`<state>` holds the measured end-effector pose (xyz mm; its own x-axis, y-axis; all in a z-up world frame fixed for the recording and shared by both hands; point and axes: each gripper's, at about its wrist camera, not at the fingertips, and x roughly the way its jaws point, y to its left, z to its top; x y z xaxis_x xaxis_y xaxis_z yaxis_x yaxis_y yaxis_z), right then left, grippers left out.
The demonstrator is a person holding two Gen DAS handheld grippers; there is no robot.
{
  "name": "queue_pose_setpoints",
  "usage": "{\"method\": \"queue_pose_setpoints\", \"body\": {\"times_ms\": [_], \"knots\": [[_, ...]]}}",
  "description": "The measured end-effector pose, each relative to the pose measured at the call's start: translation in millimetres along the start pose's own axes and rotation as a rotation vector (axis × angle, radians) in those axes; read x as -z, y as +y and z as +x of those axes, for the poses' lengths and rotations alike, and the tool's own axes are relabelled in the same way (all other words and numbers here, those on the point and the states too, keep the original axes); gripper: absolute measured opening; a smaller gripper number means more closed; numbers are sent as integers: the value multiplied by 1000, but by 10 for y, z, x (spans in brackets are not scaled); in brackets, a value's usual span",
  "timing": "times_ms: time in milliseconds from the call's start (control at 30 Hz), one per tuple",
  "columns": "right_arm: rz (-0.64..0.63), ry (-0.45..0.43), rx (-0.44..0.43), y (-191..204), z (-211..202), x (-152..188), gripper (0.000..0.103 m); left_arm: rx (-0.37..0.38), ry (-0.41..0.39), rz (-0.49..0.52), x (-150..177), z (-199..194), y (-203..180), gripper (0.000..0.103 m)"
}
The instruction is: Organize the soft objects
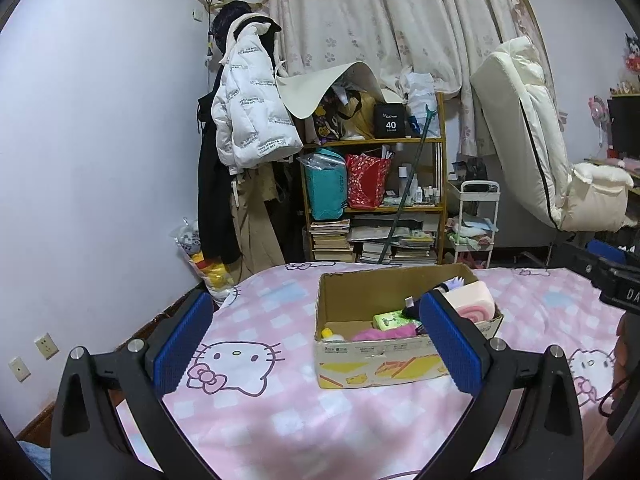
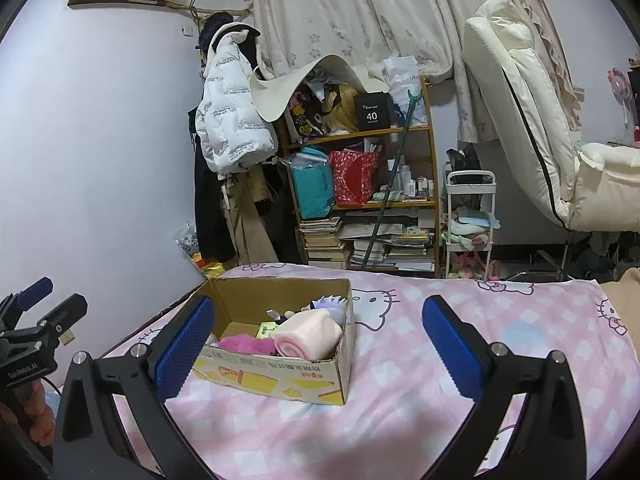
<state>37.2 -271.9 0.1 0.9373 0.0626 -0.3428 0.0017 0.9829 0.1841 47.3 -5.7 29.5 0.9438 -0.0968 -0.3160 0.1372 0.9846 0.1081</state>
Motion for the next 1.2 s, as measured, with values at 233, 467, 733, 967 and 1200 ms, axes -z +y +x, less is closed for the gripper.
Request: {"method": "queue_pose_setpoints", "body": {"times_ms": [233,467,733,967,1200], "knots": [[-1,7,3,-11,22,13,103,1,15,11,45,69,-50,102],[-1,7,2,-14,24,20,103,4,19,11,83,96,-59,102],[-3,9,4,-17,31,35,103,3,15,13,98,102,-51,102],[-2,12,0,-21,33,31,103,-18,9,29,105,119,-51,102],[-9,21,2,-48,59,89,103,-24,9,31,112,129,-34,102]]}}
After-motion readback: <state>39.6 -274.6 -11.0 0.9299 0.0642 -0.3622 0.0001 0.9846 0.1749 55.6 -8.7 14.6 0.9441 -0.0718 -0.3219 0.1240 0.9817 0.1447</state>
